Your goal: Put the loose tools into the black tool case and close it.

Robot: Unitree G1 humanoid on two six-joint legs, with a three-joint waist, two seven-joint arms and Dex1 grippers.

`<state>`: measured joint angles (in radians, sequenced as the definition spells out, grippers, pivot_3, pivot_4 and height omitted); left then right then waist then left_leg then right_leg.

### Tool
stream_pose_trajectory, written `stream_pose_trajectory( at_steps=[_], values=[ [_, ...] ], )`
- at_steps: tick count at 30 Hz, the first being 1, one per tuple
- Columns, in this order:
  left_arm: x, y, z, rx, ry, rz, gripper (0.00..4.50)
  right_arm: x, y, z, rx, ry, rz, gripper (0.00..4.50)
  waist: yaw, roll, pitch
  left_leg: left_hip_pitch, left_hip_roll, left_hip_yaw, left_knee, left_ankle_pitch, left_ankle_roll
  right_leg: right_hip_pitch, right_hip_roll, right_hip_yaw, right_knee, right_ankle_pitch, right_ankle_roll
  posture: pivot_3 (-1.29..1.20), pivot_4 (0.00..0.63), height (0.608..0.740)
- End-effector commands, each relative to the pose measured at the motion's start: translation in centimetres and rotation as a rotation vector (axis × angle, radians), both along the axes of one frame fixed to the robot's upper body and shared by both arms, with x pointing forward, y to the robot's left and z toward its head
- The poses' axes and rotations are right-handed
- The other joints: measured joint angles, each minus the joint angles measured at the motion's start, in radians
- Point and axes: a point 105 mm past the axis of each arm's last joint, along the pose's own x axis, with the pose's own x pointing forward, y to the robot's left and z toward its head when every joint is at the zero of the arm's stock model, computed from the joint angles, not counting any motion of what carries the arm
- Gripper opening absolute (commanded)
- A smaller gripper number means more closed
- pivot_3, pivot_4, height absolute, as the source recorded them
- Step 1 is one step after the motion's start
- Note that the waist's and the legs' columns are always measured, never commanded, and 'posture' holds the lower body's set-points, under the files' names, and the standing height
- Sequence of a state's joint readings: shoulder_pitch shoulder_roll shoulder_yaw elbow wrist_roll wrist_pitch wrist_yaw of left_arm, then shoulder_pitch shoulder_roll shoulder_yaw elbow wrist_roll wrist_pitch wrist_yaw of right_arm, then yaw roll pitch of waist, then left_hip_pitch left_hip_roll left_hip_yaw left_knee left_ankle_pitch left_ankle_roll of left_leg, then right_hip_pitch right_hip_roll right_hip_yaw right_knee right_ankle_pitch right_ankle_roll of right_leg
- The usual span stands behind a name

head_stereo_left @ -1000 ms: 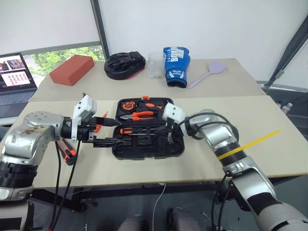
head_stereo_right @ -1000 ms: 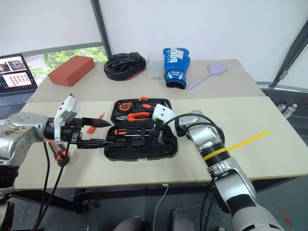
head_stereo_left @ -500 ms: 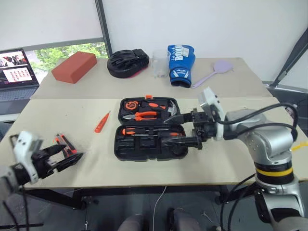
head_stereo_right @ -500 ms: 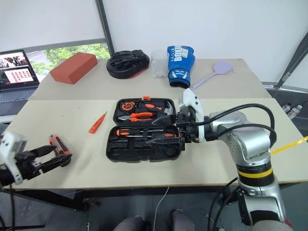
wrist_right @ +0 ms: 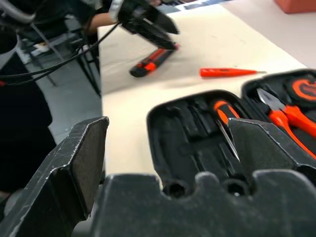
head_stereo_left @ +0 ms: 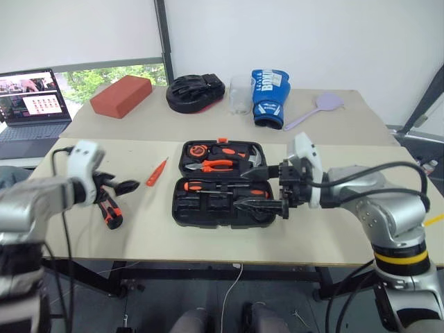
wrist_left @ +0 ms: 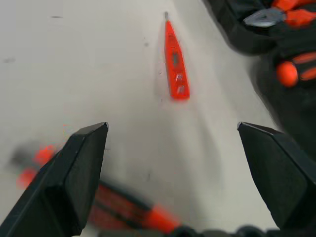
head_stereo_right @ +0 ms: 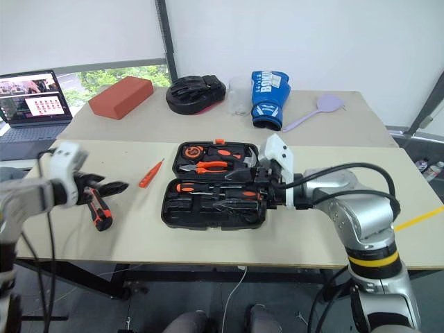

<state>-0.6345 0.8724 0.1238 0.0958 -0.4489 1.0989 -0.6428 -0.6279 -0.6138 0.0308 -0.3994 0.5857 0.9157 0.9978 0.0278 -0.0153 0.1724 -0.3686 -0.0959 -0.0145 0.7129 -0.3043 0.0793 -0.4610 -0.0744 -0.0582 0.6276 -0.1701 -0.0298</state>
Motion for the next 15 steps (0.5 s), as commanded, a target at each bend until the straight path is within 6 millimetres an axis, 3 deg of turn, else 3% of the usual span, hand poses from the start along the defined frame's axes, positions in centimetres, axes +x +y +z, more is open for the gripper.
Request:
stream_pose_trajectory(
  at_steps=[1,10,15],
  values=[
    [1.6,0.1,-0.7,0.056,0.060,0.000,4.50,-0.8,0.2,1.1,0.021,-0.070,0.001,4.49,-0.017,0.000,0.000,0.000,0.000,0.000,-0.001,0.000,0.000,0.000,0.000,0.000,0.001,0.000,0.000,0.00,0.150,0.740],
    [5.5,0.0,-3.8,0.097,0.192,0.068,4.50,-1.7,-0.3,0.9,0.019,-0.084,-0.054,4.49,-0.016,0.000,0.000,-0.002,-0.001,-0.001,-0.002,0.000,0.001,-0.002,0.001,-0.001,-0.003,0.000,0.000,0.00,0.150,0.740],
    [6.0,-0.4,-5.0,0.096,0.224,0.053,3.00,-2.3,-0.7,0.9,0.012,-0.091,-0.071,4.50,-0.014,0.000,0.000,-0.001,-0.001,0.000,0.000,0.000,0.000,-0.001,-0.001,0.000,-0.004,0.000,0.000,0.00,0.150,0.740]
  ],
)
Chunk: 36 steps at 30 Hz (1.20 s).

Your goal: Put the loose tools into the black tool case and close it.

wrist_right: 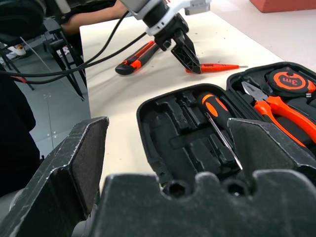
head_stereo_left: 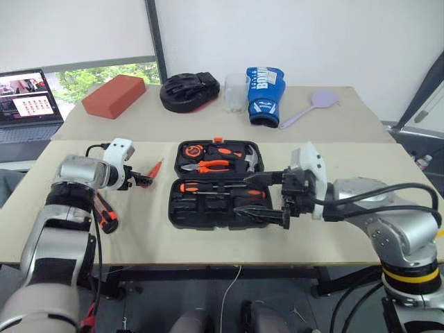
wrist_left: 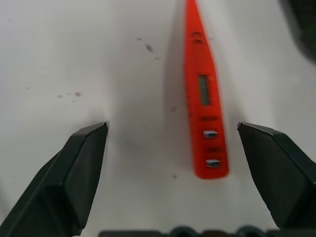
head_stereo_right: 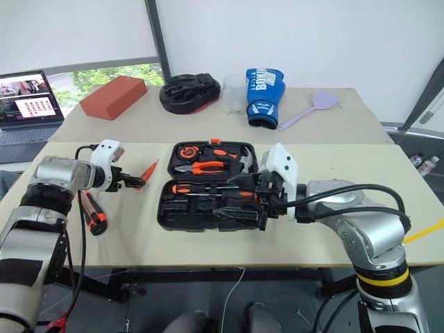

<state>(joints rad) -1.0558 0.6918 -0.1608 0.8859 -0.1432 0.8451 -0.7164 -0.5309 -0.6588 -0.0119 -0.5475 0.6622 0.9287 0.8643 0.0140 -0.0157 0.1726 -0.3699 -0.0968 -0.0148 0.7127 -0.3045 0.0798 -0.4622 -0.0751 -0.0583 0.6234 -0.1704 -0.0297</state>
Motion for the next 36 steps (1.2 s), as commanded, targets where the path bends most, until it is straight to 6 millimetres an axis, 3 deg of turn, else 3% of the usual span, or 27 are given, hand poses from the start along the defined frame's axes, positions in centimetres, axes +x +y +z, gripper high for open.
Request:
stream_pose_trajectory(
  at_steps=[1,5,7,11,15,20,23,29,36],
  values=[
    [0.2,-0.1,-0.8,-0.003,0.018,-0.010,2.59,-1.0,-0.2,1.0,0.006,-0.046,-0.004,4.50,0.002,0.000,0.000,0.000,0.000,0.000,0.000,0.000,0.000,0.000,0.000,0.000,0.000,0.000,0.000,0.00,0.150,0.740],
    [0.5,0.3,-0.4,-0.020,0.000,0.009,1.05,-1.3,-0.6,0.7,-0.014,-0.054,-0.021,4.50,0.007,0.000,0.000,0.000,0.000,0.000,0.001,0.000,0.000,0.001,-0.001,0.000,0.001,0.000,0.000,0.00,0.150,0.740],
    [0.7,0.9,0.9,-0.025,-0.055,-0.002,0.39,-1.5,-0.8,0.5,-0.023,-0.051,-0.032,4.50,0.008,-0.001,0.000,0.000,0.000,0.000,0.001,0.000,0.001,0.001,-0.001,0.001,0.001,0.000,0.000,0.00,0.150,0.740],
    [0.4,0.1,6.6,-0.063,-0.263,-0.251,0.39,-1.4,-1.5,0.3,-0.010,-0.010,-0.072,4.50,0.003,-0.005,0.002,-0.002,0.000,0.000,0.001,0.000,0.001,-0.002,-0.001,0.001,0.002,0.000,0.000,0.00,0.150,0.740],
    [-3.3,-4.8,8.9,-0.085,-0.303,-0.734,0.39,-1.4,-1.8,0.1,-0.017,-0.005,-0.090,4.50,0.000,-0.006,0.002,-0.010,0.000,0.000,0.004,0.000,0.001,-0.009,-0.001,0.001,0.003,0.001,-0.001,0.00,0.150,0.740],
    [-5.7,-9.9,6.7,0.014,-0.238,-1.065,0.39,-1.1,-2.3,-0.4,-0.048,0.000,-0.109,4.50,0.006,-0.005,0.002,-0.011,0.000,0.001,0.006,-0.001,0.002,-0.008,-0.001,0.000,0.001,0.001,-0.001,0.00,0.150,0.740],
    [-6.3,-11.1,4.7,0.070,-0.172,-1.160,0.39,-1.0,-2.5,-0.5,-0.052,0.002,-0.116,4.50,0.004,-0.005,0.002,-0.013,0.000,0.001,0.009,-0.001,0.004,-0.009,-0.001,0.001,0.002,0.001,-0.001,0.00,0.150,0.740],
    [-5.4,-11.2,1.8,0.174,-0.081,-1.177,0.39,-0.9,-2.6,-0.5,-0.043,0.002,-0.134,4.50,-0.002,-0.005,0.002,-0.012,0.000,0.001,0.009,-0.002,0.006,-0.009,-0.001,0.002,0.005,0.001,-0.001,0.00,0.150,0.740],
    [-5.0,-10.5,1.5,0.224,-0.056,-1.181,0.39,-0.9,-2.6,-0.7,-0.038,0.001,-0.145,4.50,0.000,-0.005,0.002,-0.014,0.000,0.001,0.013,-0.004,0.009,-0.009,-0.001,0.001,0.005,0.001,-0.001,0.00,0.150,0.740]
  ],
)
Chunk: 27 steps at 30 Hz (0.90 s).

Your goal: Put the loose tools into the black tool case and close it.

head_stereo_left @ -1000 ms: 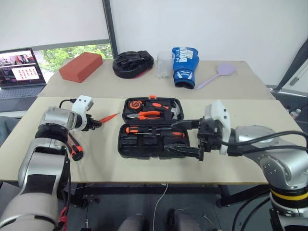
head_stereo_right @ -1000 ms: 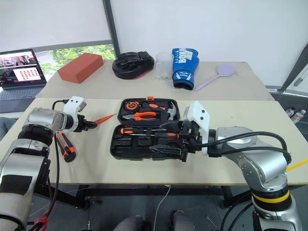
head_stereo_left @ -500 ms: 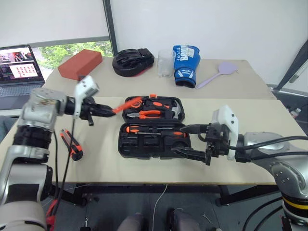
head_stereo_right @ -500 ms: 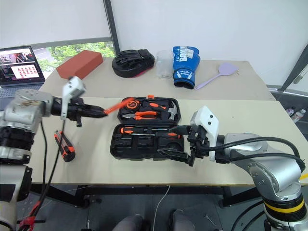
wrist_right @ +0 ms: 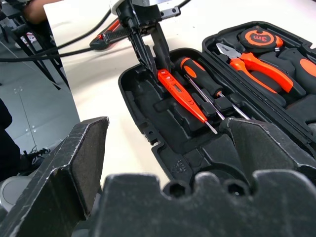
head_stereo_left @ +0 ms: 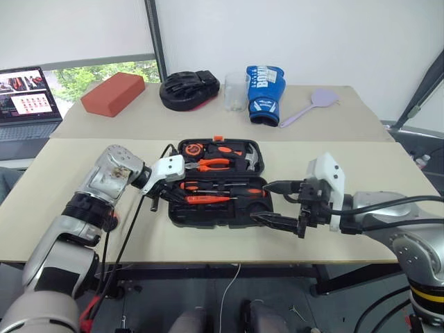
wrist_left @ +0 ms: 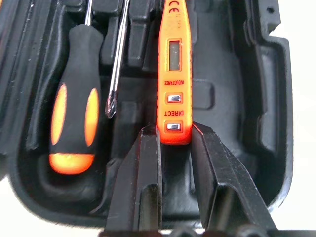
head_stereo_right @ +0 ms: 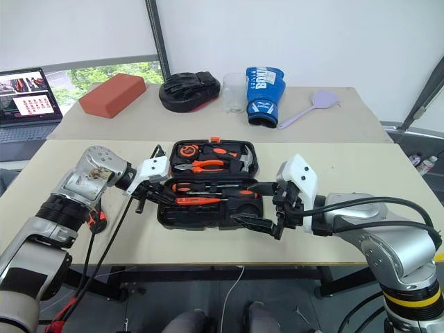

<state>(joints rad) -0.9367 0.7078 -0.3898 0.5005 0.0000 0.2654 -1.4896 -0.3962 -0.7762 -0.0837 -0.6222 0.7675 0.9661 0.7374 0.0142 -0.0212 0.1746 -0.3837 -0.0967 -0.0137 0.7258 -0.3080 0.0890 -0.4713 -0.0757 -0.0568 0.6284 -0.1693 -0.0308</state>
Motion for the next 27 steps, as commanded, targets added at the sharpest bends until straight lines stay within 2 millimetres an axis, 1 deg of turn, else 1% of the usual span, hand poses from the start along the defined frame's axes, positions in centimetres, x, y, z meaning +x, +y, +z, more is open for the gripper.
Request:
stream_pose_trajectory(
  at_steps=[1,7,12,17,20,22,23,26,27],
  values=[
    [0.7,0.8,0.6,0.029,-0.029,0.026,0.39,-0.2,0.0,0.8,0.007,-0.057,-0.001,4.50,-0.001,0.000,0.000,0.000,0.000,0.000,0.001,0.000,0.000,0.000,0.000,0.000,0.000,0.000,0.000,0.00,0.150,0.740],
    [0.7,1.6,0.8,0.033,-0.024,0.032,0.39,-0.1,0.0,0.6,0.008,-0.058,-0.007,4.50,-0.001,0.000,0.000,0.000,0.000,0.000,0.001,0.000,0.000,0.000,0.000,0.000,0.000,0.000,0.001,0.00,0.150,0.740],
    [0.6,1.7,0.5,0.039,-0.020,0.028,0.39,0.0,0.2,0.6,0.009,-0.060,-0.004,4.50,-0.001,0.000,0.000,0.000,0.000,0.000,0.001,0.000,0.000,0.000,0.000,0.000,0.001,0.000,0.001,0.00,0.150,0.740],
    [0.8,2.1,0.8,0.032,-0.022,0.051,0.39,0.1,0.2,0.6,0.011,-0.062,-0.004,4.50,-0.001,0.000,0.000,0.000,0.000,0.000,0.002,0.000,0.000,0.000,0.000,0.000,0.001,0.000,0.001,0.00,0.150,0.740],
    [0.5,1.8,1.0,0.017,-0.014,0.033,0.39,0.1,0.2,0.5,0.011,-0.062,-0.004,4.50,-0.001,0.000,0.000,0.000,0.000,0.001,0.002,0.000,0.000,0.000,0.000,0.000,0.001,0.000,0.001,0.00,0.150,0.740],
    [0.4,1.6,1.1,0.008,-0.011,0.026,1.40,0.2,0.3,0.5,0.012,-0.063,-0.004,4.50,-0.001,0.000,0.000,0.000,0.000,0.001,0.002,0.000,0.000,0.000,0.000,0.000,0.001,0.000,0.001,0.00,0.150,0.740],
    [0.3,1.6,1.1,0.006,-0.012,0.021,1.68,0.2,0.3,0.5,0.013,-0.064,-0.003,4.50,-0.001,0.000,0.000,0.000,0.000,0.000,0.002,0.000,0.001,0.000,0.000,0.000,0.001,0.000,0.001,0.00,0.150,0.740],
    [0.3,1.7,1.4,0.002,-0.019,0.023,2.93,0.2,0.4,0.4,0.015,-0.064,-0.001,4.50,0.000,0.000,0.000,0.000,0.000,0.001,0.002,0.000,0.001,0.000,0.000,0.000,0.001,0.000,0.001,0.00,0.150,0.740],
    [0.2,1.8,1.6,-0.004,-0.023,0.021,3.17,0.2,0.4,0.4,0.014,-0.064,-0.001,4.50,0.001,0.000,0.000,0.000,0.000,0.000,0.002,0.000,0.001,0.000,0.000,0.000,0.001,0.000,0.001,0.00,0.150,0.740]
  ],
)
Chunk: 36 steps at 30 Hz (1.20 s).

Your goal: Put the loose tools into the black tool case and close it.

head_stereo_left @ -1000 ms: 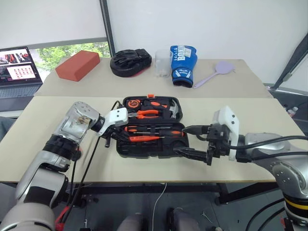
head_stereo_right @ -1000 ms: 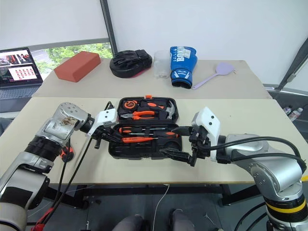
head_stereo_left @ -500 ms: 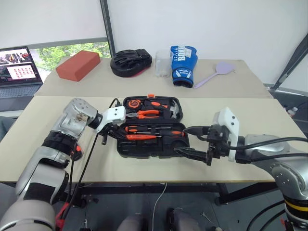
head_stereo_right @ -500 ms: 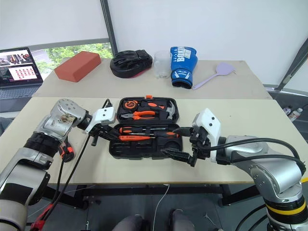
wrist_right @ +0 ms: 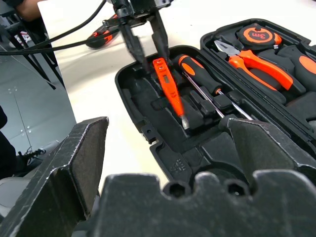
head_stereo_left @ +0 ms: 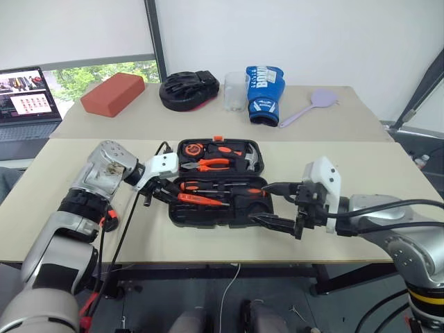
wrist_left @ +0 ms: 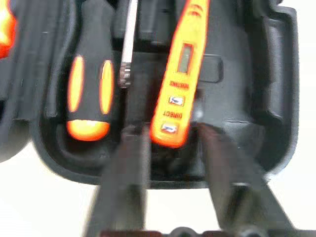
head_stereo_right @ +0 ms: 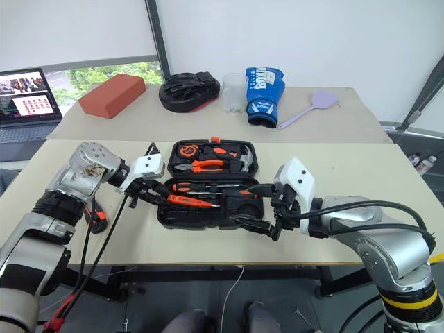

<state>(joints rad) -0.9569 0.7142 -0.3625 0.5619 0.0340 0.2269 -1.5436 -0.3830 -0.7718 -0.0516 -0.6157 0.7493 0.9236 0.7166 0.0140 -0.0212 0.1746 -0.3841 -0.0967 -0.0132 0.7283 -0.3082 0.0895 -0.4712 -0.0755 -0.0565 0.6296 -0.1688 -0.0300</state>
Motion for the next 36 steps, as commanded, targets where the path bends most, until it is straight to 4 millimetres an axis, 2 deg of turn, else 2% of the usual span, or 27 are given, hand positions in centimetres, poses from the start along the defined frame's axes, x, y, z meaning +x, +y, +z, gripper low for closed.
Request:
stream_pose_trajectory(
  at_steps=[1,3,6,8,9,10,11,15,16,19,22,26,27,28,35,36],
  values=[
    [0.1,0.6,1.7,-0.039,-0.042,0.017,3.59,0.0,0.1,0.8,0.013,-0.051,0.007,4.50,0.001,0.000,0.000,0.000,0.000,0.000,0.000,0.000,0.000,0.000,0.000,0.000,0.000,0.000,0.000,0.00,0.150,0.740],
    [0.1,0.2,2.6,-0.086,-0.037,0.026,4.28,0.0,0.1,0.8,0.012,-0.049,0.007,4.50,0.000,0.000,0.000,0.000,0.000,0.000,0.000,0.000,0.000,0.000,0.000,0.000,0.000,0.000,0.000,0.00,0.150,0.740],
    [0.1,-0.1,3.3,-0.129,-0.037,0.028,4.28,0.0,0.1,0.7,0.012,-0.048,0.006,4.50,0.001,0.000,0.000,0.000,0.000,0.000,0.000,0.000,0.000,0.000,0.000,0.000,0.000,0.000,0.000,0.00,0.150,0.740],
    [0.2,-0.5,3.5,-0.151,-0.055,0.022,3.71,0.0,0.0,0.7,0.012,-0.048,0.005,4.50,0.000,0.000,0.000,-0.001,0.000,0.000,0.000,0.000,0.000,0.000,0.000,0.000,0.000,0.000,0.000,0.00,0.150,0.740],
    [0.3,-0.7,3.5,-0.160,-0.061,0.018,3.65,0.0,0.0,0.7,0.012,-0.048,0.005,4.50,0.001,0.000,0.000,-0.001,0.000,0.000,0.000,0.000,0.000,0.000,0.000,0.000,0.000,0.000,0.000,0.00,0.150,0.740],
    [0.2,-1.2,3.4,-0.173,-0.063,-0.004,3.01,0.0,0.0,0.7,0.012,-0.047,0.005,4.50,0.001,0.000,0.000,-0.001,0.000,0.000,0.001,0.000,0.000,0.000,0.000,0.000,0.000,0.000,0.000,0.00,0.150,0.740],
    [0.1,-1.5,3.3,-0.181,-0.063,-0.019,2.88,0.0,0.0,0.7,0.012,-0.047,0.005,4.50,0.002,0.000,0.000,-0.001,0.000,0.000,0.001,0.000,0.000,0.000,0.000,0.000,0.000,0.000,0.000,0.00,0.150,0.740],
    [0.4,-3.2,3.2,-0.218,-0.086,-0.068,1.46,0.1,0.0,0.6,0.011,-0.045,0.004,4.50,0.002,0.000,0.000,-0.001,0.000,0.000,0.001,0.000,0.000,0.000,0.000,0.000,0.000,0.000,0.000,0.00,0.150,0.740],
    [0.5,-3.8,3.2,-0.229,-0.089,-0.082,0.99,0.1,0.0,0.6,0.010,-0.045,0.003,4.50,0.003,0.000,0.000,-0.001,0.000,0.000,0.001,0.000,0.000,0.000,0.000,0.000,0.000,0.000,0.000,0.00,0.150,0.740],
    [0.1,-4.8,2.3,-0.195,-0.089,-0.150,0.07,0.1,0.0,0.7,0.015,-0.045,0.002,4.50,0.005,0.000,0.000,-0.001,0.000,0.000,0.001,0.000,0.000,0.000,0.000,0.000,-0.001,0.000,0.001,0.00,0.150,0.740],
    [0.0,-5.1,1.6,-0.146,-0.093,-0.181,0.07,0.1,0.0,0.7,0.018,-0.044,-0.001,4.50,0.001,0.000,0.000,-0.001,0.000,0.000,0.001,0.000,0.000,0.000,0.000,0.000,-0.001,0.000,0.001,0.00,0.150,0.740],
    [0.5,-5.6,2.0,-0.161,-0.107,-0.171,0.07,0.1,-0.1,0.5,0.019,-0.040,-0.017,4.50,0.001,0.000,0.000,-0.001,0.000,0.000,0.001,0.000,0.000,0.000,0.000,0.000,0.000,0.000,0.001,0.00,0.150,0.740],
    [0.6,-5.6,2.1,-0.165,-0.107,-0.170,0.57,0.1,-0.1,0.5,0.020,-0.039,-0.020,4.50,0.001,0.000,0.000,-0.001,0.000,0.000,0.001,0.000,0.000,0.000,0.000,0.000,0.000,0.000,0.001,0.00,0.150,0.740],
    [0.6,-5.6,2.2,-0.168,-0.107,-0.172,0.69,0.1,-0.1,0.4,0.021,-0.037,-0.023,4.50,0.001,0.000,0.000,-0.001,0.000,0.000,0.001,0.000,0.000,0.000,0.000,0.000,0.000,0.001,0.001,0.00,0.150,0.740],
    [0.6,-5.0,2.1,-0.137,-0.104,-0.187,3.20,0.0,-0.1,0.0,0.025,-0.028,-0.032,4.50,0.002,0.000,0.000,-0.001,0.000,0.000,0.001,0.000,0.001,0.000,0.000,0.000,0.000,0.001,0.001,0.00,0.150,0.740],
    [0.6,-4.9,2.0,-0.133,-0.103,-0.187,3.20,0.0,-0.1,0.0,0.026,-0.028,-0.032,4.50,0.002,0.000,0.000,-0.001,0.000,0.000,0.001,0.000,0.001,0.000,0.000,0.000,0.000,0.001,0.001,0.00,0.150,0.740]
  ],
)
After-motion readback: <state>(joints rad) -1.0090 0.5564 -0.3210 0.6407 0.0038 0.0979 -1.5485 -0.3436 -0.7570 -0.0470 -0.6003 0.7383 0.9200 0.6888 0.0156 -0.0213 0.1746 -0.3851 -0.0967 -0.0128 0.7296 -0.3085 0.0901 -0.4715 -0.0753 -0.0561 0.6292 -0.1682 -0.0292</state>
